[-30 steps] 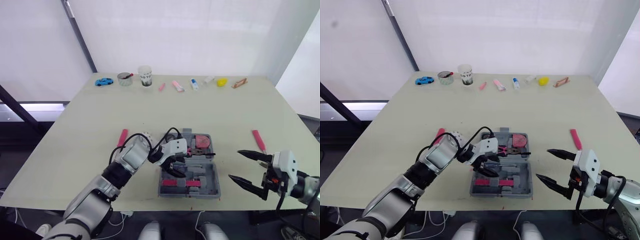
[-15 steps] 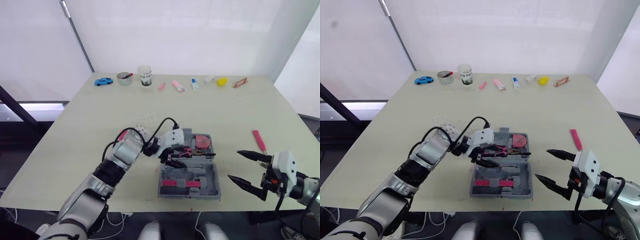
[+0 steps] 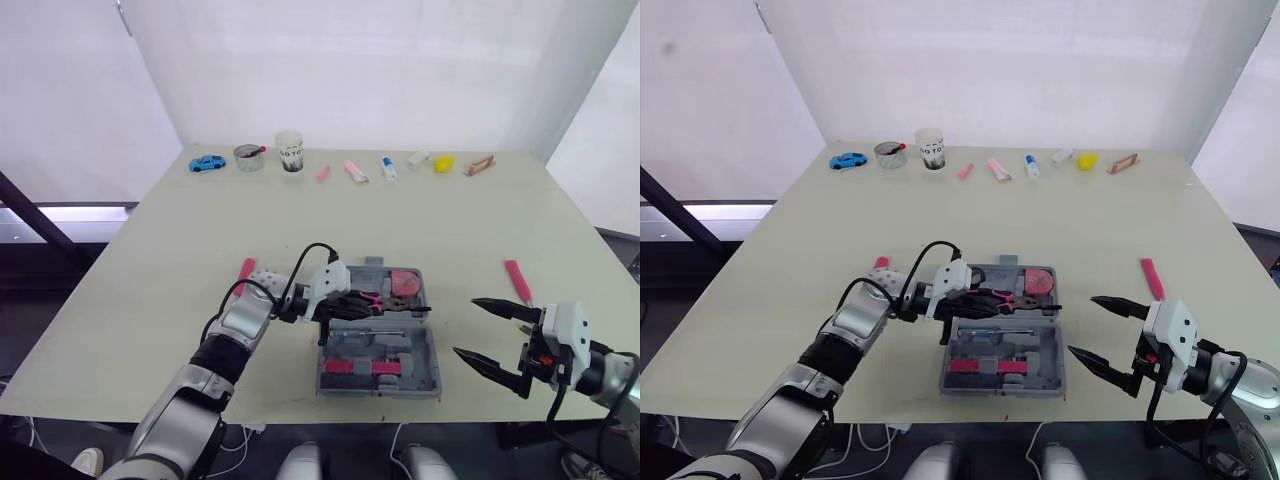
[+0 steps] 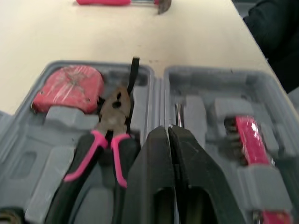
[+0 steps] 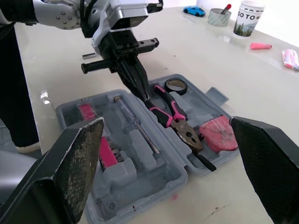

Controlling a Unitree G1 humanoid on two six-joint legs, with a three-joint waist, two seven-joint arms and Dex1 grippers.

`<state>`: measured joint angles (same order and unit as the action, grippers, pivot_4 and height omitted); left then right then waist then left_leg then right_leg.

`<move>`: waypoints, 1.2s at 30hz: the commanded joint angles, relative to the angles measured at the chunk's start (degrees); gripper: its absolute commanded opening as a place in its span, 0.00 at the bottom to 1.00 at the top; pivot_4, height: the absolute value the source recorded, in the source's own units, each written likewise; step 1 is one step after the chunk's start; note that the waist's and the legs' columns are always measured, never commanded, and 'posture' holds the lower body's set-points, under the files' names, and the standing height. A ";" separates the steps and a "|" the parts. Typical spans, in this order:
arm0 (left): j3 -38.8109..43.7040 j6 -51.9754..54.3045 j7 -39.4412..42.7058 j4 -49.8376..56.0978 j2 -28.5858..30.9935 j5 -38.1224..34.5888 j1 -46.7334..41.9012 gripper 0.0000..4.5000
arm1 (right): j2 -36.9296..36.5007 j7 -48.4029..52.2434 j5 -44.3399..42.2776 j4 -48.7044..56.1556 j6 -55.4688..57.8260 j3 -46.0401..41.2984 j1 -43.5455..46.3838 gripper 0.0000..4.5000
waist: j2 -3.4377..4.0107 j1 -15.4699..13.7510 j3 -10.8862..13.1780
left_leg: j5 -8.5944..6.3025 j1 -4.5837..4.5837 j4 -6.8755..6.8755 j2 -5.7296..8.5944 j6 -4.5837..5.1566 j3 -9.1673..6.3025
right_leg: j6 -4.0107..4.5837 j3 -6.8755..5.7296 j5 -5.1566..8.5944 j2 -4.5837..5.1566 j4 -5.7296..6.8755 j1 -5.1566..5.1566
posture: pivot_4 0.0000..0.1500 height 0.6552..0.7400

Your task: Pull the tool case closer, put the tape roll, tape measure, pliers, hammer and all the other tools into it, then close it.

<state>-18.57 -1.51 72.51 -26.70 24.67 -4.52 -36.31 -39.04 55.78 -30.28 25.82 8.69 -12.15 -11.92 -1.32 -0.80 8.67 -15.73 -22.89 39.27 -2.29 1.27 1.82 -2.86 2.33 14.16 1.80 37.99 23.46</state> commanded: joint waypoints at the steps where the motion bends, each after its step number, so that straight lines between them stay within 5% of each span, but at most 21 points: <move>1: -0.47 -3.93 -0.16 -2.07 -0.97 1.15 0.36 0.00 | -0.30 -0.24 -0.57 1.12 -0.01 -0.52 1.01 1.00 | 0.00 0.03 0.00 | 0.00 0.00 0.00 0.00 0.00 0.00 | 0.00 0.00 0.00 0.00 0.00 0.00 | 1.00 1.00; 19: -1.61 -6.88 -2.00 -11.39 -5.15 6.00 0.30 0.00 | -0.58 -0.23 -0.51 1.54 -0.07 -1.41 0.41 1.00 | 0.00 0.07 -0.01 | 0.00 0.01 -0.01 0.00 0.00 -0.01 | 0.00 -0.01 0.00 -0.01 0.01 0.00 | 1.00 1.00; 36: -4.40 4.19 -3.97 -10.79 -3.74 9.50 4.23 0.00 | -0.97 -0.83 0.06 0.63 0.65 -1.13 1.30 1.00 | 0.20 0.11 -0.21 | 0.00 0.37 0.00 0.00 0.00 -0.03 | 0.01 -0.01 0.01 -0.01 0.02 -0.29 | 1.00 1.00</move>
<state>-20.31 -0.16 69.76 -34.58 19.39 0.94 -35.20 -39.21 55.13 -30.14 25.88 9.36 -12.12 -10.89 -1.12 -0.69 8.46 -15.73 -22.43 39.27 -2.29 1.27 1.79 -2.81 2.32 14.19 1.79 38.00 23.07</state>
